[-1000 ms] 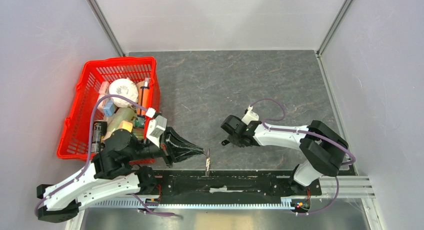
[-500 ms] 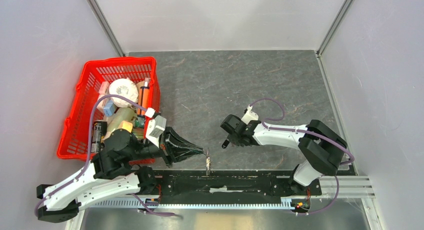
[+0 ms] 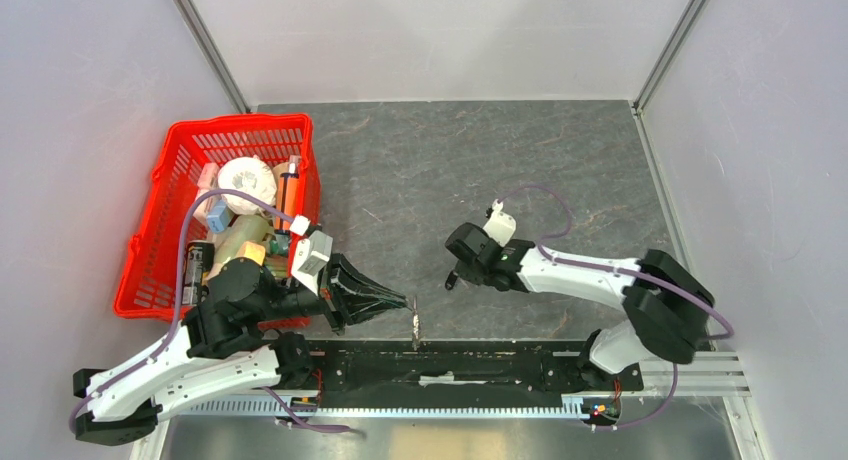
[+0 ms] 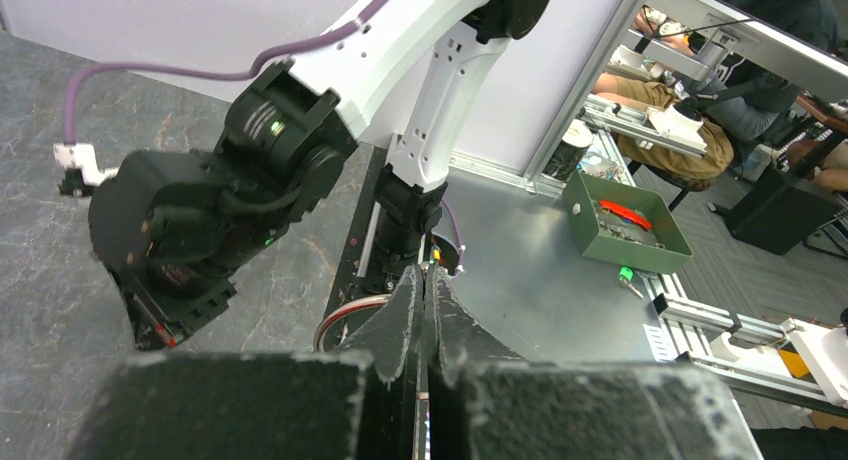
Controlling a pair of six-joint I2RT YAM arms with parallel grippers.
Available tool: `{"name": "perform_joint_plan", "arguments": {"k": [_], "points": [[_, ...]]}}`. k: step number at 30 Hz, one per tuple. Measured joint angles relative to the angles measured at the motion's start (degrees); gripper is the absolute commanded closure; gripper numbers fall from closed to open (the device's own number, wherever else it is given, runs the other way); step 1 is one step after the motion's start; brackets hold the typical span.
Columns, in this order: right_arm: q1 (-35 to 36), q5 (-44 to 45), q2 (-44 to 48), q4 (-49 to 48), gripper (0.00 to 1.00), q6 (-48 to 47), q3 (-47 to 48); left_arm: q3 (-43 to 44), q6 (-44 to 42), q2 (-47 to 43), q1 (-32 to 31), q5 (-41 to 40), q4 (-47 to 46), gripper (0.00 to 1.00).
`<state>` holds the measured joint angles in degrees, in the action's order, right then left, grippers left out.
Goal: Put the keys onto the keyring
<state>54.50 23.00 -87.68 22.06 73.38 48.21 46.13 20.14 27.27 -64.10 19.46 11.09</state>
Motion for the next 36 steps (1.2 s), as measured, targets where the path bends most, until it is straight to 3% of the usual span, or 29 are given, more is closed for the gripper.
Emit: {"name": "perform_joint_plan", "arguments": {"k": [4, 5, 19, 29, 36], "points": [[0.00, 0.83, 7.69, -0.46, 1.00, -5.62, -0.09, 0.00, 0.02, 0.00, 0.00, 0.00, 0.00, 0.98], [-0.02, 1.36, 13.92, -0.87, 1.00, -9.44, -0.17, 0.00, 0.02, 0.00, 0.00, 0.00, 0.00, 0.98], [-0.15, -7.21, 35.30, 0.50, 1.00, -34.40, -1.05, 1.36, 0.09, 2.43, 0.00, 0.42, -0.48, 0.98], [-0.31, -25.18, 41.35, 6.25, 1.00, -51.36, 6.23, 2.38, 0.57, 5.79, 0.00, 3.67, -2.49, 0.98], [-0.31, -40.37, 41.00, 8.00, 1.00, -57.92, 12.24, 3.45, 1.03, 7.13, 0.00, 6.80, -3.80, 0.98]]}}
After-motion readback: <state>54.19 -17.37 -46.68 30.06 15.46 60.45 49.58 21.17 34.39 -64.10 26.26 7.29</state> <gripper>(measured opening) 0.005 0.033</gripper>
